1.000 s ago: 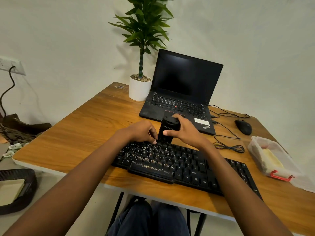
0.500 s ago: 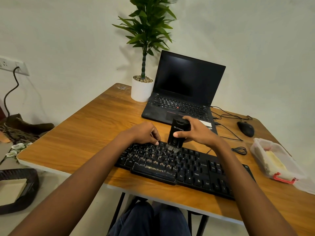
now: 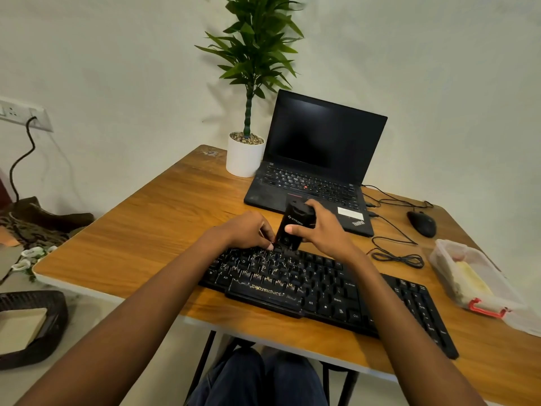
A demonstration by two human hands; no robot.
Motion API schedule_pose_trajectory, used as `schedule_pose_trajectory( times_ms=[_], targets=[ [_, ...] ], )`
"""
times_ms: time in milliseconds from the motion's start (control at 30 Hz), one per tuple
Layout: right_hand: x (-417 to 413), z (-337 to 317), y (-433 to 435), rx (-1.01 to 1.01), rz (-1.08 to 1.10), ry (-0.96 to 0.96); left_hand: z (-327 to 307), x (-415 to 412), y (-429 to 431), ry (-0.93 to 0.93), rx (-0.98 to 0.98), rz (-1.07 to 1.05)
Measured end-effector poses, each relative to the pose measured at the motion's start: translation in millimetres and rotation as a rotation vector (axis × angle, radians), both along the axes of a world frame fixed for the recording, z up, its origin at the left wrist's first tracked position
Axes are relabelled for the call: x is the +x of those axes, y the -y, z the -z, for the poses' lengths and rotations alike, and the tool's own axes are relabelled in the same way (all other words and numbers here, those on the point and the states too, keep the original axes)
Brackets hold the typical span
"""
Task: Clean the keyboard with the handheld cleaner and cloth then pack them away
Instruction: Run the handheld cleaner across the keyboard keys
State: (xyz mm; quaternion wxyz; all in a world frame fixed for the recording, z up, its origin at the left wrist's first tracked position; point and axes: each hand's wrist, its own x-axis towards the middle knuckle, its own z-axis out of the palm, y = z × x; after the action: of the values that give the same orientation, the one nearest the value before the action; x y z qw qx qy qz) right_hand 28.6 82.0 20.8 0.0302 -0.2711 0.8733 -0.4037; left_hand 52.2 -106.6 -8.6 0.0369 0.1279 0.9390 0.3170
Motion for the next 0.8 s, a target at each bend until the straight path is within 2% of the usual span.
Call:
schedule_pose_trajectory(
  times_ms=[100, 200, 300, 500, 633, 800],
  targets=[
    [2.6, -5.9, -7.1, -0.086, 0.003, 0.115, 0.6, -0.3, 0.5, -0.002, 0.000, 0.004],
    [-1.1, -18.1, -29.9, -0.045, -0.025, 0.270, 1.0, -1.1, 0.6, 0.009, 0.016, -0.001],
    [-2.6, -17.8, -26.8, -0.060, -0.026, 0.246, 1.0, -1.7, 0.8, 0.012, 0.011, -0.003],
    [-3.6, 8.2, 0.9, -0.183, 0.073, 0.065, -0.1, -0.1, 5.8, -0.001, 0.023, 0.003],
    [-5.8, -2.8, -15.1, -0.150, 0.036, 0.192, 1.7, 12.3, 48.2, 0.000, 0.088, -0.090],
    [-4.6, -3.6, 2.1, -0.195, -0.021, 0.198, 22.6, 29.7, 81.0, -0.004, 0.230, -0.213]
  ],
)
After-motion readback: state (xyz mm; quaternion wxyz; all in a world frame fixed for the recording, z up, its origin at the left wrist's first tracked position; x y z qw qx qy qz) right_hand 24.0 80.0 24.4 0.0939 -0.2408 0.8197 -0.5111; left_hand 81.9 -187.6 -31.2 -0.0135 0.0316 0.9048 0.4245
